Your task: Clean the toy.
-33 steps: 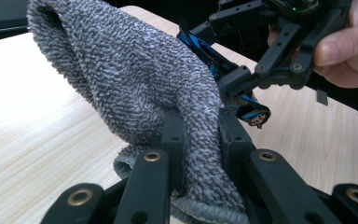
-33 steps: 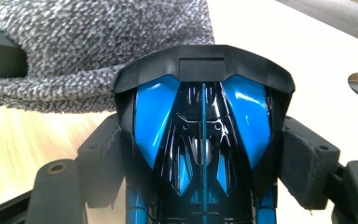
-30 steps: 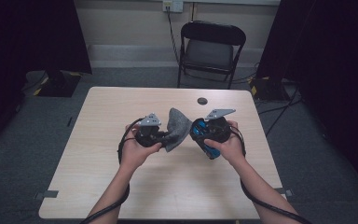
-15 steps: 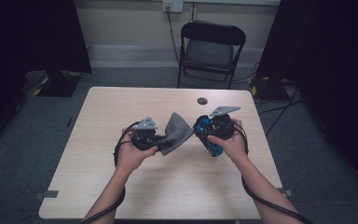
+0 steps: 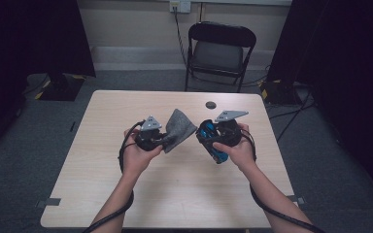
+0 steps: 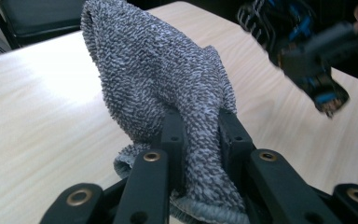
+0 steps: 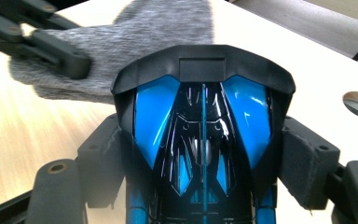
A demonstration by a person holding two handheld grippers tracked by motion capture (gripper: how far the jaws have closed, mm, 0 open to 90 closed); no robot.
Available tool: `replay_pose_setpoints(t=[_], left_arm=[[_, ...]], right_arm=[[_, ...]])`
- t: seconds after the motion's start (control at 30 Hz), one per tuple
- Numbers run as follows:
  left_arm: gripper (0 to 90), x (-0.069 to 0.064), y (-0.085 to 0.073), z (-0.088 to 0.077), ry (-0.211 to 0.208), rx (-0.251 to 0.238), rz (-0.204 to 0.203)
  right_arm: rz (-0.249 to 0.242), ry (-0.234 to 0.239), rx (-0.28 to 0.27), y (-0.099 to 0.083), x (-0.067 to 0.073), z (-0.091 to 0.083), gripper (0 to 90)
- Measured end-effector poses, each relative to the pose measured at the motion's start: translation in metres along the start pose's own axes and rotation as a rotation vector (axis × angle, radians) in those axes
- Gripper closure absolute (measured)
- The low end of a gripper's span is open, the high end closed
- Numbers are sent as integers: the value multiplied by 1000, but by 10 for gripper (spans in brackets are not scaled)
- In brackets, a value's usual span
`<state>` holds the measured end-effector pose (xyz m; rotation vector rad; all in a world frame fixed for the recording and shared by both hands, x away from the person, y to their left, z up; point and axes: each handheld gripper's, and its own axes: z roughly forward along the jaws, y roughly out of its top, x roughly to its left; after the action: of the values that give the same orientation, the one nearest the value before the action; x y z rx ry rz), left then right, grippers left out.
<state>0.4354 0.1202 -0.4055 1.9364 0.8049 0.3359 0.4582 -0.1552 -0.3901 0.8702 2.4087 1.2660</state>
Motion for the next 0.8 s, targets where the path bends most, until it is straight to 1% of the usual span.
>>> replay_pose_setpoints(t=[0.03, 0.07, 0.1, 0.13, 0.17, 0.2, 0.23, 0.27, 0.4, 0.63, 0.8], left_arm=[[756, -2, 2, 2, 1, -1, 6], [756, -4, 4, 4, -6, -3, 8], [756, -6, 5, 5, -14, -2, 20], [756, -6, 5, 5, -14, -2, 20], [756, -9, 6, 7, -23, 1, 28], [756, -14, 6, 11, -42, 6, 44], [756, -14, 6, 11, -42, 6, 44], [756, -19, 6, 13, -66, 6, 50], [755, -22, 5, 15, -88, 11, 48], [755, -24, 3, 18, -104, 19, 46], [756, -25, 2, 20, -116, 21, 28]], right_arm=[[-5, 5, -1, 1, 2, 1, 255], [-7, 8, -4, 1, 4, 2, 254], [-7, 10, -4, 1, 6, 3, 255], [-7, 15, -3, 2, 7, 5, 254], [-7, 15, -3, 2, 7, 5, 254], [-9, 11, -1, 2, 8, 6, 255], [-7, 12, 1, 2, 8, 7, 255], [-5, 9, 2, 2, 8, 7, 255], [-2, 3, 8, 1, 6, 8, 254], [5, 6, 6, 1, 5, 8, 255], [7, 4, -3, 2, 5, 9, 255]])
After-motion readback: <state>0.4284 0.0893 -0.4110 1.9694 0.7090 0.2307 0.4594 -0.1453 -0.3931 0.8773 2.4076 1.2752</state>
